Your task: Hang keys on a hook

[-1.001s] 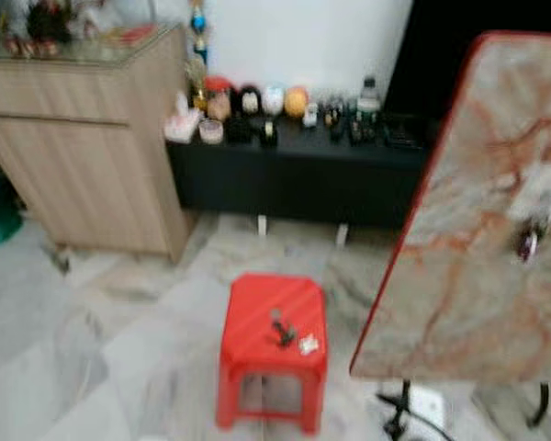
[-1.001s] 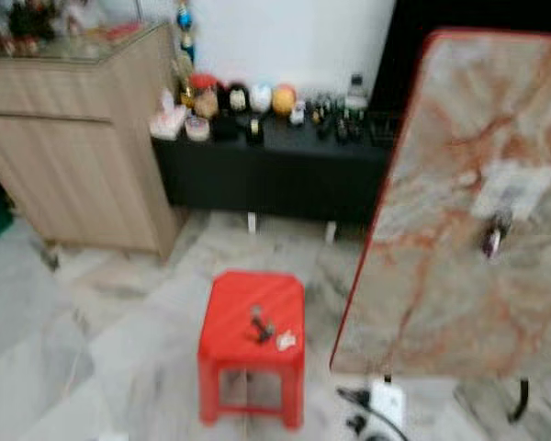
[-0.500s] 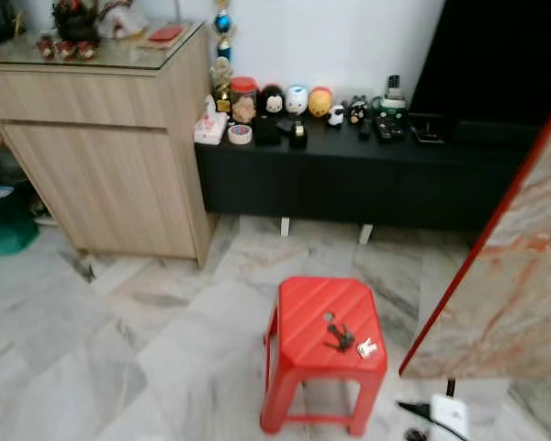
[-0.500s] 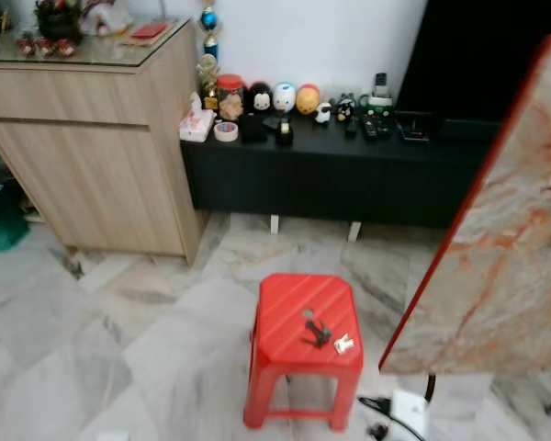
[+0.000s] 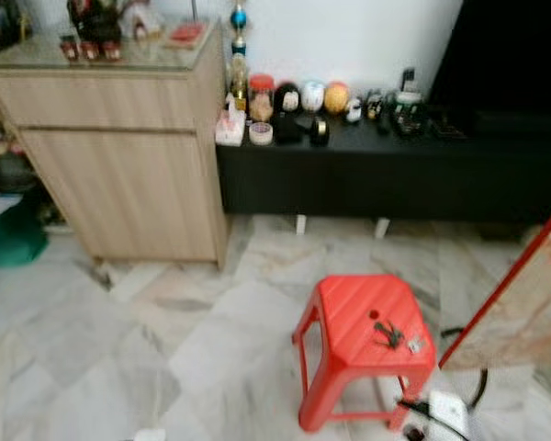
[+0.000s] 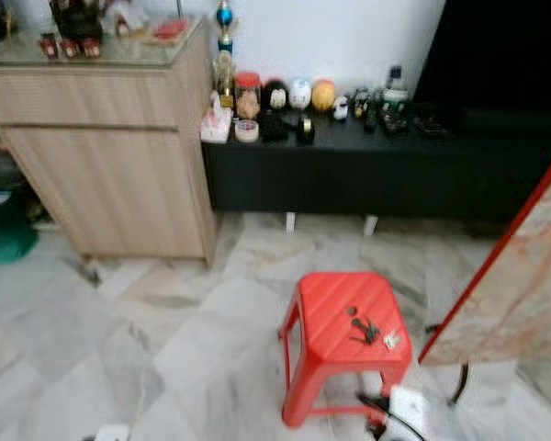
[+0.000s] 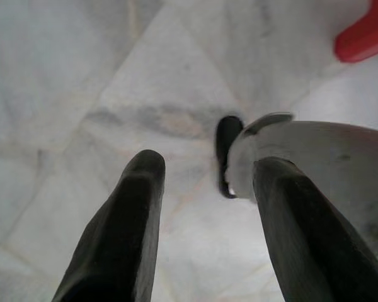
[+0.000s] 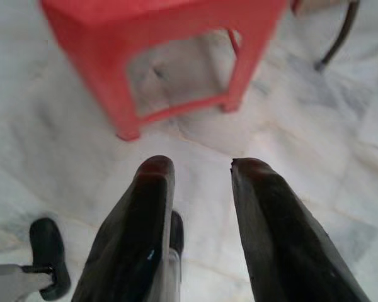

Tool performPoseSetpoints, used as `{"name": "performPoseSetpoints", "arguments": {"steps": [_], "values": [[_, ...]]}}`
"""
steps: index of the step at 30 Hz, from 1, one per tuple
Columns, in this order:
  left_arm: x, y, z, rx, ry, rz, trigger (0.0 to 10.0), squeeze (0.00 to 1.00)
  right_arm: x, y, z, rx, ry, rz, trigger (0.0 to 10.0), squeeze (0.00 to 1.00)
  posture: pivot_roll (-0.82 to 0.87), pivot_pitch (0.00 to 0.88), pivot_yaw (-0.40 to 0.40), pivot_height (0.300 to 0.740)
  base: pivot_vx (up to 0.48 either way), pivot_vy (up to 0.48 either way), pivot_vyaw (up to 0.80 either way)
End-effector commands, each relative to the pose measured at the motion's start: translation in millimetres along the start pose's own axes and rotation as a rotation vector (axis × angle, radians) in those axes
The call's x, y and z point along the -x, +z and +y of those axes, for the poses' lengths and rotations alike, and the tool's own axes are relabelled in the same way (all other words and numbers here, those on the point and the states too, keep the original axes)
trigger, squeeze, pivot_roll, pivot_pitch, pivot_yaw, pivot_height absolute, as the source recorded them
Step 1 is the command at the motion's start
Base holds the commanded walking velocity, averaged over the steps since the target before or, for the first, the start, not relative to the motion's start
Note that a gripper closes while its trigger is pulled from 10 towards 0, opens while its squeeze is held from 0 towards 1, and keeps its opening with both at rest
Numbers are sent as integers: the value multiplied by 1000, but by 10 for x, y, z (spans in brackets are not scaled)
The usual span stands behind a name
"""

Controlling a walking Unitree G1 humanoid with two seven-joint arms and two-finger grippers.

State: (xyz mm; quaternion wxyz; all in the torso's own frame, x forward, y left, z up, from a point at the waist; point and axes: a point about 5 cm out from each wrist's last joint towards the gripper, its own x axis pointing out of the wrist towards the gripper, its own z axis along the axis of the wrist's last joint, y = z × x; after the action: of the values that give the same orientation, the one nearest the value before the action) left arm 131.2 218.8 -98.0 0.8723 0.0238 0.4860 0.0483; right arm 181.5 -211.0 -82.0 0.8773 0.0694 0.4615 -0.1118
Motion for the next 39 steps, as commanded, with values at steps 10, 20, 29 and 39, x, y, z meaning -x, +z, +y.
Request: {"name": "performPoseSetpoints", "arguments": {"steps": [10, 20, 29, 39], "values": [[-1, -32, -84, -2, -29, 15, 10000, 0, 14, -31, -120, -3, -33, 7, 10000, 0, 83, 0, -50, 740, 0, 0, 0], [-3, -22, -85, -38, -33, 13, 10000, 0, 14, -29, -120, 1, -31, 7, 10000, 0, 84, 0, -52, 740, 0, -222, 0], [-3, -19, -83, -44, -34, 12, 10000, 0, 13, -27, -115, 2, -30, 7, 10000, 0, 83, 0, -52, 740, 0, -474, 0], [-2, -25, -82, -32, -29, 14, 10000, 0, 13, -29, -115, 3, -30, 7, 10000, 0, 82, 0, -51, 740, 0, -126, 0]]}}
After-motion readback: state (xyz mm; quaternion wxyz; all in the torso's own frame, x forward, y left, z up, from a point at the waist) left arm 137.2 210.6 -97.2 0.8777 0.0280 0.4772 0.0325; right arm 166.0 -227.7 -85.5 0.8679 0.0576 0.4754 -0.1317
